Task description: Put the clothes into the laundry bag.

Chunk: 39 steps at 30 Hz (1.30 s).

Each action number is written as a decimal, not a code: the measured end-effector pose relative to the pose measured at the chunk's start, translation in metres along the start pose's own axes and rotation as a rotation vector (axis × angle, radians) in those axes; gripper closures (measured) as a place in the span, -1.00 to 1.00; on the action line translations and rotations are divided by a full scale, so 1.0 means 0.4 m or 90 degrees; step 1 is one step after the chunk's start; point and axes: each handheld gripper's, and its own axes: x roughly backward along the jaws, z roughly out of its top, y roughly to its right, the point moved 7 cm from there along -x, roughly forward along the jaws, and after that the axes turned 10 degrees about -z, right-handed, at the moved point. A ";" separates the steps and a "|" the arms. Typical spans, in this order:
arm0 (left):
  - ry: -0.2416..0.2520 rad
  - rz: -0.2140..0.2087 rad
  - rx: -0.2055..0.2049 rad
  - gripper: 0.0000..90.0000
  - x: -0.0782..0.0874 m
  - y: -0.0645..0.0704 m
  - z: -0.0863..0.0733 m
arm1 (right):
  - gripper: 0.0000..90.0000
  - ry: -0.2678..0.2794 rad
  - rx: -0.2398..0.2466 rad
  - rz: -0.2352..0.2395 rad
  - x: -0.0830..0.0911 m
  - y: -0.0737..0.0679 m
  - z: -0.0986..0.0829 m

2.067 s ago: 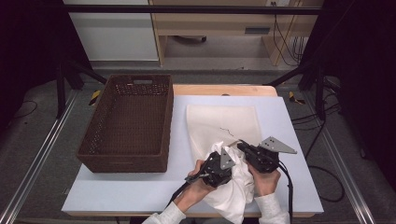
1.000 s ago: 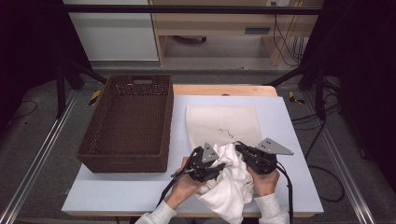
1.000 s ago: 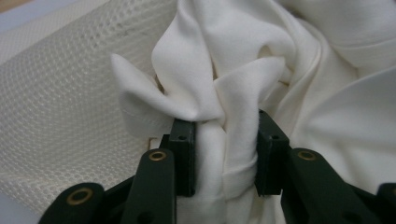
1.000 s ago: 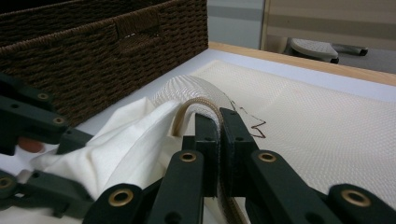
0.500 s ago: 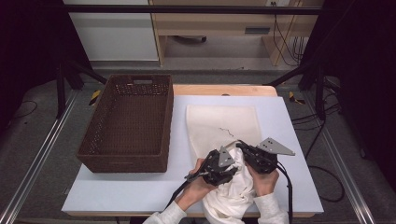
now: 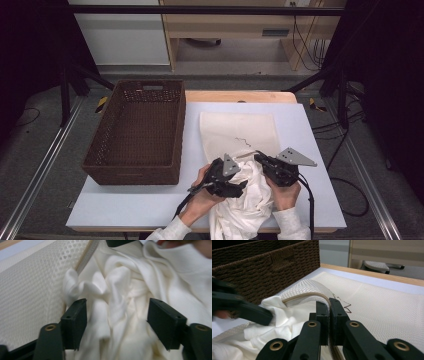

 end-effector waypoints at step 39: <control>-0.034 0.055 -0.013 -0.11 -0.088 -0.015 0.020 | 0.94 -0.010 -0.008 -0.010 0.003 0.012 -0.005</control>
